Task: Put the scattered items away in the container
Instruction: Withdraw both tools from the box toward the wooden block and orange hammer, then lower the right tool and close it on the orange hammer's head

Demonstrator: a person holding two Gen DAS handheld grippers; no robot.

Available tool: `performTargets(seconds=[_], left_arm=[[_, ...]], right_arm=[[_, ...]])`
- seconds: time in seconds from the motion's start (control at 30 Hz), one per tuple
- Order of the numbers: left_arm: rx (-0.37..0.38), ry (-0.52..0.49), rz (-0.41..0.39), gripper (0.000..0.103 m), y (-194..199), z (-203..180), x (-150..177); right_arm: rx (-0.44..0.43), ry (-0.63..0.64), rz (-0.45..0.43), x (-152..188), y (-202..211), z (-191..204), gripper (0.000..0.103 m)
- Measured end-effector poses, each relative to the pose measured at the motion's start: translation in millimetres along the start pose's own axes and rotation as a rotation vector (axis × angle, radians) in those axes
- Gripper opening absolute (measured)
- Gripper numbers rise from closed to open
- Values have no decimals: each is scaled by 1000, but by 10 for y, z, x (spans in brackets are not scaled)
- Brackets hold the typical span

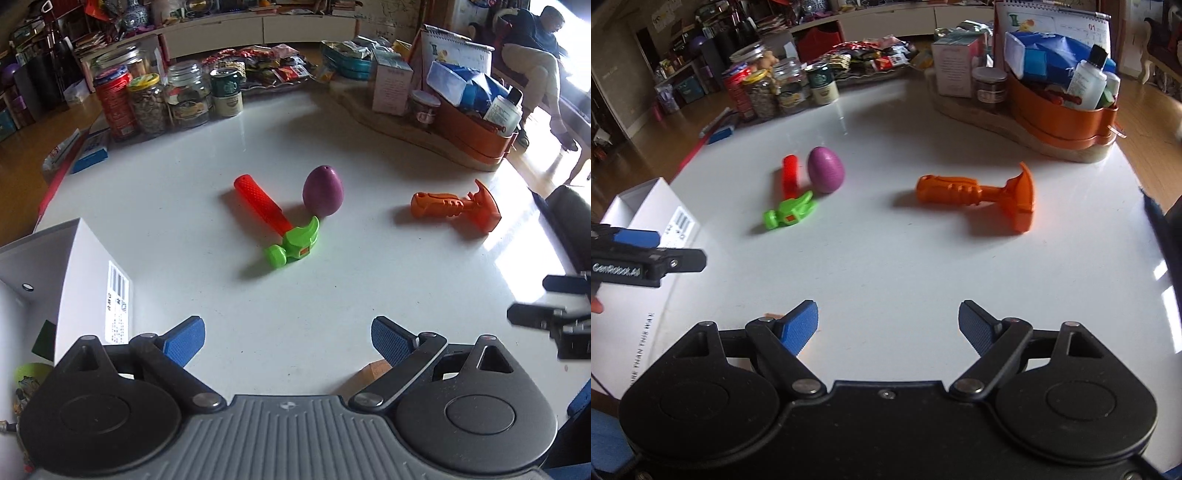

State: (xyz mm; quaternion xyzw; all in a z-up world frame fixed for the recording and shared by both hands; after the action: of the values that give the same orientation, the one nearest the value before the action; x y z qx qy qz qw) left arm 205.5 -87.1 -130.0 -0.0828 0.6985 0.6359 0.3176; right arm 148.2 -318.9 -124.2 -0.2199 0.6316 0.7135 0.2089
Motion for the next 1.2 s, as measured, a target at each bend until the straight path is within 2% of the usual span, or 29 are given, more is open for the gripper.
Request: performTargets(seconds=[0.2, 0.33, 0.57, 0.83, 1.2], left_arm=[[83, 39, 70, 97, -131, -74, 20], [109, 31, 77, 97, -128, -149, 15], [110, 33, 106, 97, -219, -182, -4], [104, 13, 106, 97, -211, -186, -21], [95, 27, 141, 97, -301, -109, 20]], right_arm=[[80, 229, -51, -355, -249, -185, 81], [65, 403, -83, -535, -428, -181, 80], [83, 604, 7, -731, -883, -170, 80], [13, 668, 108, -768, -1163, -209, 80], [6, 651, 208, -763, -1382, -314, 80]])
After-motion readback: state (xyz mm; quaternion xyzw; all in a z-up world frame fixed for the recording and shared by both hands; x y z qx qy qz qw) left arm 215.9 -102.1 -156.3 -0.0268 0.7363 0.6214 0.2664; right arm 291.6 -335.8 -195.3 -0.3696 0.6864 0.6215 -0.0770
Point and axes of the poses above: each gripper's, at about its wrist camera, not at the fingertips, and y roughly against the way its jaws point, z to its left, x to its underside, the point moved 3 cm from there along -y, roughly the way its jaws point, and after that the axes turned 1 degree about -z, right-handed, at the moved point
